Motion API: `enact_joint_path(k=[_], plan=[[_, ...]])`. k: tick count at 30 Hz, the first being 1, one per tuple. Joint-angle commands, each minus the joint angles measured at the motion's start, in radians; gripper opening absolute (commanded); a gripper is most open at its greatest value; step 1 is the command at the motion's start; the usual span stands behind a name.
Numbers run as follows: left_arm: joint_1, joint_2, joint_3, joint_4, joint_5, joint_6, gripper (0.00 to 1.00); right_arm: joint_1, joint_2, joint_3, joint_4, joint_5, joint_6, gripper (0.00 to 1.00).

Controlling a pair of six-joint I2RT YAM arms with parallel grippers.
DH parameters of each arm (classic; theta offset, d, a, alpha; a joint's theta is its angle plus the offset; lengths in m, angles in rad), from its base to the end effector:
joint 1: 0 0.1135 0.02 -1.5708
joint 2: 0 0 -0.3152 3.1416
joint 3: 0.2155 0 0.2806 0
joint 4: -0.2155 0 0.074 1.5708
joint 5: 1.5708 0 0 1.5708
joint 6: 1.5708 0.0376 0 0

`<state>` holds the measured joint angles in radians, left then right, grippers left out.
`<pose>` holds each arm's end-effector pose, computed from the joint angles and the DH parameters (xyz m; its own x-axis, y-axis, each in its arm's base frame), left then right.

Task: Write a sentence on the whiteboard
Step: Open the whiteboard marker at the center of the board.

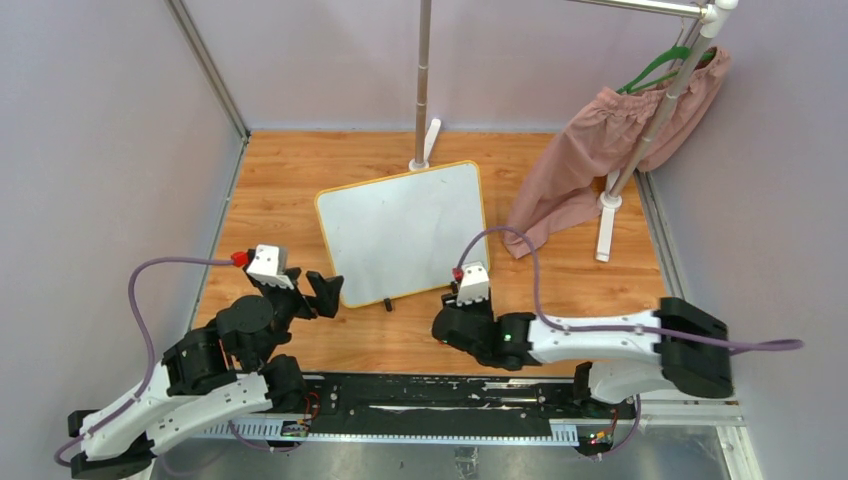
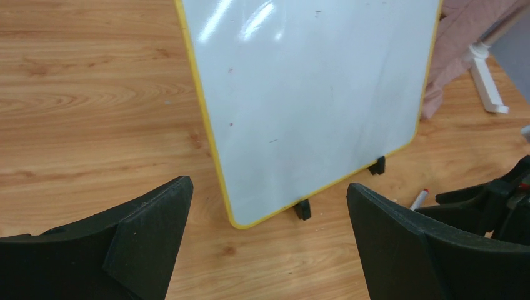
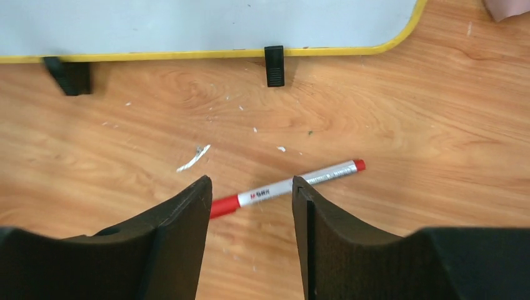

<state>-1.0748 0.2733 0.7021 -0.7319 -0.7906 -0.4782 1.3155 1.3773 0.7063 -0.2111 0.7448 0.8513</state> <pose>0.0410 -0.0196 0.3371 -0.2622 -0.1955 -0.9450 0.1973 0.9477 -0.2508 0.0944 0.2606 0.2209 -0.5817 -0.0391 -0.8124 -0.2505 0.9589 0.1331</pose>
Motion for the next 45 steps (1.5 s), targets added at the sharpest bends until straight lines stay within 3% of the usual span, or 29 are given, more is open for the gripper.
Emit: enact_joint_path(k=[1,3,7,12,17,25,30,33,37,45], plan=[[0.004,-0.045,-0.067,0.212,0.176,0.127,1.00,0.039,-0.243,-0.065,-0.196,-0.004,0.040,0.53],[0.004,0.008,-0.063,0.260,0.294,0.155,1.00,0.038,-0.367,-0.082,-0.264,0.035,0.035,0.52],[-0.006,0.313,0.067,0.180,0.513,0.200,1.00,0.037,-0.625,-0.096,-0.348,0.143,-0.028,0.48],[-0.184,0.550,0.132,0.199,0.423,0.327,1.00,0.034,-0.881,-0.106,-0.363,0.193,-0.134,0.47],[-0.203,0.728,0.164,0.247,0.519,0.430,1.00,0.036,-1.026,-0.118,-0.361,0.211,-0.205,0.47],[-0.202,0.844,0.067,0.486,0.550,0.500,1.00,0.035,-1.136,-0.132,-0.359,0.288,-0.358,0.47],[-0.197,0.949,0.147,0.435,0.540,0.509,1.00,0.036,-1.155,-0.153,-0.332,0.282,-0.394,0.45],[-0.157,1.038,0.230,0.346,0.605,0.484,1.00,0.036,-1.148,-0.146,-0.334,0.269,-0.397,0.41],[-0.099,1.118,0.251,0.333,0.724,0.444,0.95,0.036,-1.152,-0.130,-0.368,0.273,-0.372,0.39],[-0.081,1.287,0.341,0.300,0.782,0.447,0.85,0.036,-1.190,-0.133,-0.392,0.226,-0.364,0.38]])
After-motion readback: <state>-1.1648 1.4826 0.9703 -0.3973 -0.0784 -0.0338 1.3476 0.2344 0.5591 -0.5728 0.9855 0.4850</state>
